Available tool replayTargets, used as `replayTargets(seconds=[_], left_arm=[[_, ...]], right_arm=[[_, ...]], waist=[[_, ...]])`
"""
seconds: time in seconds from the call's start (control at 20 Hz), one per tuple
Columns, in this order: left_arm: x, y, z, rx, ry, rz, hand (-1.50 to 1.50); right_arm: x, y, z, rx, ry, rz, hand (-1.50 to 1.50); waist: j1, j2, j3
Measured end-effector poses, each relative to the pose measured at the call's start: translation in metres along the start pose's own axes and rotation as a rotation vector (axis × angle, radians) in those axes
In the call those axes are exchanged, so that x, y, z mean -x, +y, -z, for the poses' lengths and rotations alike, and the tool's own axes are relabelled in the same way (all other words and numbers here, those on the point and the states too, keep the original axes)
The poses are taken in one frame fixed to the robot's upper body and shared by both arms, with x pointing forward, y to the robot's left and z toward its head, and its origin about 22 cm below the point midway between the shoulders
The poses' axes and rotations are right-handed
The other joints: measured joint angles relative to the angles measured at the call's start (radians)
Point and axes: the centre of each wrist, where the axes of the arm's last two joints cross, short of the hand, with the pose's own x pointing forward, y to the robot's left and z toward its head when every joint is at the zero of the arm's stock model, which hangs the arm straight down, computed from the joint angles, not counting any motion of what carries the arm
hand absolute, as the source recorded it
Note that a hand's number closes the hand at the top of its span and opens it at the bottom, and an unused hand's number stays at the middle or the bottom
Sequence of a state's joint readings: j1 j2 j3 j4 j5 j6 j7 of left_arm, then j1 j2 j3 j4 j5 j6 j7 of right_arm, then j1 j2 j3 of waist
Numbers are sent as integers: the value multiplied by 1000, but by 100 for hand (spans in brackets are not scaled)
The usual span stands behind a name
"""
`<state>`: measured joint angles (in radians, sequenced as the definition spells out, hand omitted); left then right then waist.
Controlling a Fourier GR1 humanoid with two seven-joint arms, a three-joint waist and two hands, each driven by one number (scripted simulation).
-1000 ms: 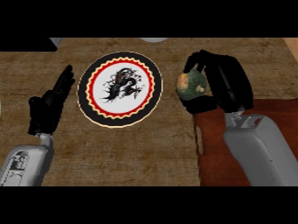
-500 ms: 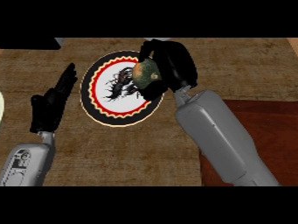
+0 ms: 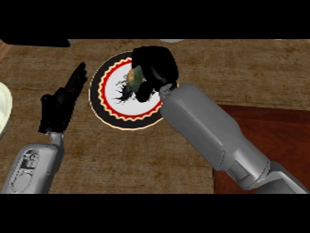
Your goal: Pick the squash from the tray and place it in the plate
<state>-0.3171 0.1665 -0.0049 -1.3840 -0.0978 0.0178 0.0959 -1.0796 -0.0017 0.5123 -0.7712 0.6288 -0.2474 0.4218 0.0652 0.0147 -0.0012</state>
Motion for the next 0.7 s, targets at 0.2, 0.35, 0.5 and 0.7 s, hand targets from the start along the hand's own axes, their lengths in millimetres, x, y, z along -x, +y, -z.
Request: replayTargets(seconds=[0.2, 0.35, 0.5, 0.7], left_arm=[[-1, -6, 3, 16, -10, 4, 0], [-5, -14, 7, 31, -23, 6, 0], [-10, -15, 7, 47, -35, 4, 0], [-12, -18, 10, 54, -37, 4, 0]], right_arm=[[16, 17, 2, -48, 93, 39, -150], [26, 27, 0, -72, 134, 108, -150], [31, 32, 0, -75, 155, 149, -150], [33, 36, -3, -49, 137, 263, -150]], waist=[[22, 7, 0], [37, 11, 1], [54, 14, 1], [61, 17, 2]])
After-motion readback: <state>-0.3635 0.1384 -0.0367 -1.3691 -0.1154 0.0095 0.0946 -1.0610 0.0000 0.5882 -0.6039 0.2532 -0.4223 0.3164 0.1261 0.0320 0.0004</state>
